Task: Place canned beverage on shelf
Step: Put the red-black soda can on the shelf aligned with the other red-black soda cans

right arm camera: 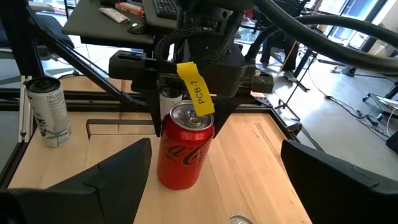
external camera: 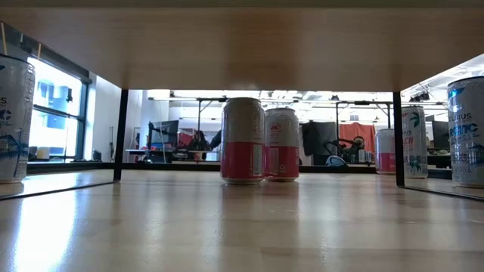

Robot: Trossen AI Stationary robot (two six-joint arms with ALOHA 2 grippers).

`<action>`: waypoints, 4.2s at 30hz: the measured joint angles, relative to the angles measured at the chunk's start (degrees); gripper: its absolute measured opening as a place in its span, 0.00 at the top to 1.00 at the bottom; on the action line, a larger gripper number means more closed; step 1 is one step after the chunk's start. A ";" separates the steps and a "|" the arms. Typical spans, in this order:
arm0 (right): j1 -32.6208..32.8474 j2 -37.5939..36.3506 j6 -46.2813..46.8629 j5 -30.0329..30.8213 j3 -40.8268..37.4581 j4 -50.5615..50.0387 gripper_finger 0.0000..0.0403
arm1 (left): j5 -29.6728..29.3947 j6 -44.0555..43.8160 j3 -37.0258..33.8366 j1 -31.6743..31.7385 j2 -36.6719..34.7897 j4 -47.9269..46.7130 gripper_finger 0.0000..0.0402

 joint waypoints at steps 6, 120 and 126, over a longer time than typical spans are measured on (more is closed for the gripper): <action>0.00 0.00 -0.01 -0.18 0.00 0.14 0.15 | 0.00 0.07 0.81 0.00 -0.03 -1.78 0.15; -26.58 18.12 -7.53 -61.26 0.00 24.61 0.27 | -30.01 -22.55 -40.22 -9.38 -39.52 25.03 0.15; -25.65 17.51 -7.51 -59.89 -0.04 24.15 0.27 | -29.42 -23.01 -40.22 -9.38 -39.52 25.01 0.15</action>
